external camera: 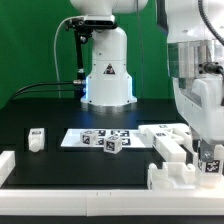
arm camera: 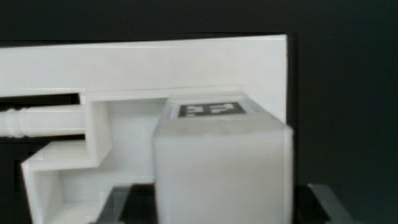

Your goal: Assemble chair

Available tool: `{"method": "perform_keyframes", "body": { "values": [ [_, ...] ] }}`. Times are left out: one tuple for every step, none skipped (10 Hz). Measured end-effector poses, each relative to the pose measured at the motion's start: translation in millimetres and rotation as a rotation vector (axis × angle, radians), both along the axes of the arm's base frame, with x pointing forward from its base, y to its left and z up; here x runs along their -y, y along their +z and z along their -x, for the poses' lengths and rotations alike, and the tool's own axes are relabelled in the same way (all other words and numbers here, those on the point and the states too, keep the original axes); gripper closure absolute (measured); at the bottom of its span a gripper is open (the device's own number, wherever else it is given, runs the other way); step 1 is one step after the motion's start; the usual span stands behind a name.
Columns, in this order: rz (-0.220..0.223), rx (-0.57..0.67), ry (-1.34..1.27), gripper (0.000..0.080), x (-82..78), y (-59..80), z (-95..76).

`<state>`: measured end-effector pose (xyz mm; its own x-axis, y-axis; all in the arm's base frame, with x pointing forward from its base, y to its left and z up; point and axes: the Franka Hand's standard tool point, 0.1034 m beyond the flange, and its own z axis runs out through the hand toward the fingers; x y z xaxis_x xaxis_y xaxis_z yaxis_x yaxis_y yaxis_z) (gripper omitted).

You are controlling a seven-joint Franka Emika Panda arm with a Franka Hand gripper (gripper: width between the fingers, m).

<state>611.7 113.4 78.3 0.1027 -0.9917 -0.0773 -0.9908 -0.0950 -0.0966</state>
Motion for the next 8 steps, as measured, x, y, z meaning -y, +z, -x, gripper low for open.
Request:
{"method": "perform_keyframes", "body": {
  "values": [
    [0.016, 0.017, 0.199, 0.043, -8.1, 0.3, 1.3],
    [0.023, 0.033, 0.359, 0.025, -9.1, 0.7, 1.9],
    [0.031, 0.039, 0.443, 0.025, -7.3, -0.2, 2.5],
    [0.035, 0.042, 0.484, 0.017, -7.1, -0.4, 2.6],
    [0.044, 0.05, 0.572, 0.0156, -6.7, -0.5, 2.5],
    [0.049, 0.054, 0.621, 0.0156, -6.4, -0.5, 2.5],
    [0.075, 0.068, 0.769, 0.0151, -6.3, -0.3, 1.5],
    [0.132, 0.11, 0.996, 0.015, -13.5, -0.9, -0.4]
  ]
}}
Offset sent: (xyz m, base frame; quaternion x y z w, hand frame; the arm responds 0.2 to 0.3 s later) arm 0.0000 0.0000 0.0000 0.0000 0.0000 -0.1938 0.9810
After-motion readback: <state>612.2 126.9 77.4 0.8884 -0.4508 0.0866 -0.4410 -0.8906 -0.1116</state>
